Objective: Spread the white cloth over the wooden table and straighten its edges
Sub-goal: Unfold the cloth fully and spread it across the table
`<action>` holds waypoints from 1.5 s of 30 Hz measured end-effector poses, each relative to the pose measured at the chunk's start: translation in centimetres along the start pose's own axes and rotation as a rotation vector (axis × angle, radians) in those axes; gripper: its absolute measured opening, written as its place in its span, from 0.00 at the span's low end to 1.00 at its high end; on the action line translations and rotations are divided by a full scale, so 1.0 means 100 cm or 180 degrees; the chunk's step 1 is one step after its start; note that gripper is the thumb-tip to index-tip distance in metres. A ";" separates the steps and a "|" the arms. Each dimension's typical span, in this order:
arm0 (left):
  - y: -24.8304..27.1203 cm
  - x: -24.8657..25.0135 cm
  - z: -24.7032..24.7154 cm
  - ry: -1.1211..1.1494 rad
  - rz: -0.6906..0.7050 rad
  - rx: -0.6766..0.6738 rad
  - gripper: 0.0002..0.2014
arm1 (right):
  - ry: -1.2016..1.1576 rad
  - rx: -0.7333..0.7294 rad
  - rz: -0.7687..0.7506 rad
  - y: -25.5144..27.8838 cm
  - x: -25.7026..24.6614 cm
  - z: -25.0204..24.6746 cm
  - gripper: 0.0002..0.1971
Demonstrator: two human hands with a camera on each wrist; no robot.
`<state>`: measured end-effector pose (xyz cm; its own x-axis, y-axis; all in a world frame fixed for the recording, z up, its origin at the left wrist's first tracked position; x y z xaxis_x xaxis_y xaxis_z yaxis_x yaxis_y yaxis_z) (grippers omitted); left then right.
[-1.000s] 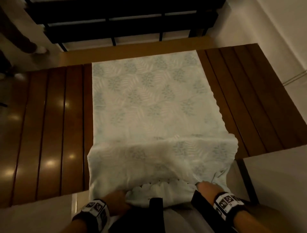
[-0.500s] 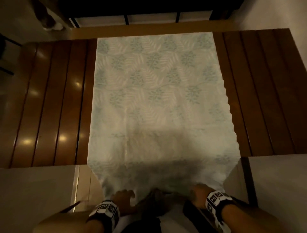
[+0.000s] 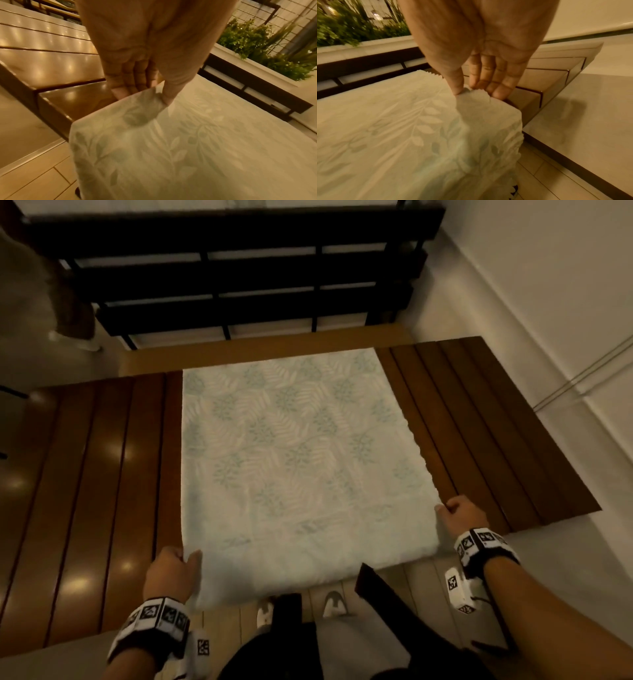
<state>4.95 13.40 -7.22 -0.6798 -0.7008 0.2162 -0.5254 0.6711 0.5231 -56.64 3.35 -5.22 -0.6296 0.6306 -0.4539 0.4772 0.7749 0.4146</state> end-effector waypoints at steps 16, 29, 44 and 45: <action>-0.010 0.012 -0.026 -0.0085 0.0273 0.0245 0.15 | -0.0045 -0.0054 -0.0214 0.009 -0.013 0.015 0.10; 0.044 0.475 0.122 -0.0534 0.2657 -0.0642 0.21 | -0.0697 -0.0892 -0.0334 -0.060 -0.053 0.023 0.08; -0.064 0.536 0.048 -0.1036 0.1278 -0.0798 0.13 | -0.1017 -0.1418 -0.1101 0.012 -0.095 0.060 0.14; -0.068 0.534 0.033 -0.0780 0.1200 -0.0717 0.13 | -0.0844 -0.1468 -0.1058 0.016 -0.085 0.066 0.15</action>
<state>-29.54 -27.78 -1.93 -0.9154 -0.3242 0.2385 -0.1150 0.7787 0.6168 -46.53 -0.51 -5.92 -0.4971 0.3946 -0.7728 -0.0689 0.8699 0.4885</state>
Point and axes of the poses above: each hand's wrist, its own y-axis away from the middle knuckle, its own z-axis out of the palm, x = y × z, the point moved 9 cm from there along -y, towards the middle knuckle, and after that the axes turned 9 degrees about -y, right-handed, at the moved point
